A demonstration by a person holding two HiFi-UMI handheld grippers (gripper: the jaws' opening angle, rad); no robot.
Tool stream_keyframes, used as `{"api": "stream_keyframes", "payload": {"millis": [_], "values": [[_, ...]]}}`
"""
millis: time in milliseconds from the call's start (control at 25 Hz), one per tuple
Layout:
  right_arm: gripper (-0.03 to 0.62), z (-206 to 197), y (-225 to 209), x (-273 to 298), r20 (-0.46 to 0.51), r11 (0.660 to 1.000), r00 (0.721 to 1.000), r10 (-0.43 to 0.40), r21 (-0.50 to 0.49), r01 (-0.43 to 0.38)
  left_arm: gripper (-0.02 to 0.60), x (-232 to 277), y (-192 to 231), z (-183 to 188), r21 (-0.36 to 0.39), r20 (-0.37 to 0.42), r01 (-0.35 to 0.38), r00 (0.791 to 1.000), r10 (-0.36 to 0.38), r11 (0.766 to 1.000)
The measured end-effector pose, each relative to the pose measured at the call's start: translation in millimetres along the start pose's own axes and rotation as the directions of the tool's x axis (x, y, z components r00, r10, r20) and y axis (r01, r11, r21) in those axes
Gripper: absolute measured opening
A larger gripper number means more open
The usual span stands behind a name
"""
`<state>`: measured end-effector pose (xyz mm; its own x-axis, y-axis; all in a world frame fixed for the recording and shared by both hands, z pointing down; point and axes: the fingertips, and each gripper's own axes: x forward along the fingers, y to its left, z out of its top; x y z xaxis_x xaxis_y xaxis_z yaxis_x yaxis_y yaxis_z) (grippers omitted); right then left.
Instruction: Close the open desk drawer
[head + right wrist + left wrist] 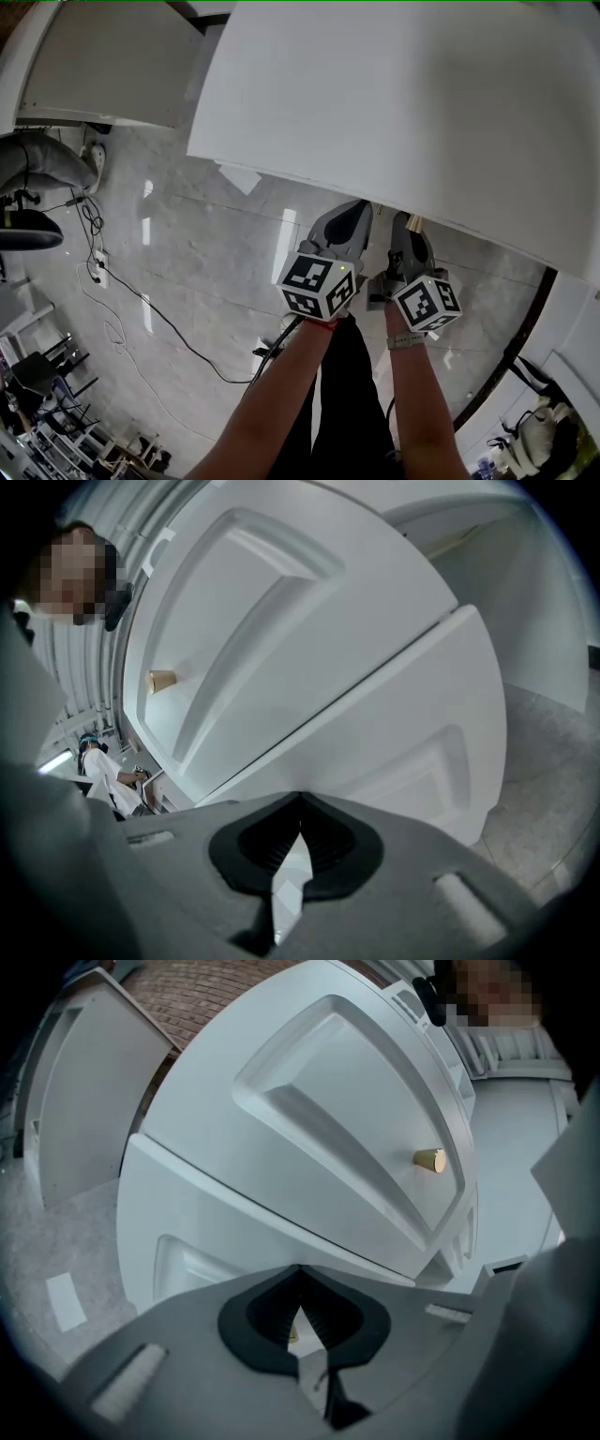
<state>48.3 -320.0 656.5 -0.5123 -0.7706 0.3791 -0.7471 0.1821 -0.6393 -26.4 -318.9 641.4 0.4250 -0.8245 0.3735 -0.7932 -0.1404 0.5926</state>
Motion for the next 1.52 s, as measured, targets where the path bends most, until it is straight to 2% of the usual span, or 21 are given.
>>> {"api": "stream_keyframes", "payload": {"millis": [280,600,920,1040,1320,1520], "values": [[0.0,4.1,-2.9,6.2,0.008,1.0,1.0,-0.006,0.002,0.006,0.003,5.9,2.3,4.2,-0.006,0.01,-0.003,1.0,0.003,1.0],[0.0,9.1,-3.4,13.7,0.001,1.0,1.0,0.006,-0.026,-0.006,0.003,4.0,18.7,18.5,-0.058,0.054,-0.025,0.998,0.028,0.998],[0.0,9.8,6.5,4.8,0.012,0.999,0.999,0.036,-0.041,-0.035,0.003,-7.2,9.4,10.2,-0.044,0.046,-0.003,0.999,0.005,0.999],[0.0,1.3,14.0,-8.5,0.007,0.996,0.999,0.05,-0.075,-0.049,0.003,-17.1,2.9,3.9,-0.007,0.034,0.015,0.999,-0.014,1.0],[0.0,-3.8,30.8,-44.2,0.02,0.977,0.998,0.067,-0.204,-0.061,0.003,-51.9,-7.0,5.8,0.146,0.043,0.019,0.999,-0.025,0.989],[0.0,8.9,56.4,-75.7,0.032,0.953,0.995,0.093,-0.292,-0.08,0.003,-86.6,-17.4,18.6,0.197,0.062,0.029,0.997,-0.042,0.98]]}}
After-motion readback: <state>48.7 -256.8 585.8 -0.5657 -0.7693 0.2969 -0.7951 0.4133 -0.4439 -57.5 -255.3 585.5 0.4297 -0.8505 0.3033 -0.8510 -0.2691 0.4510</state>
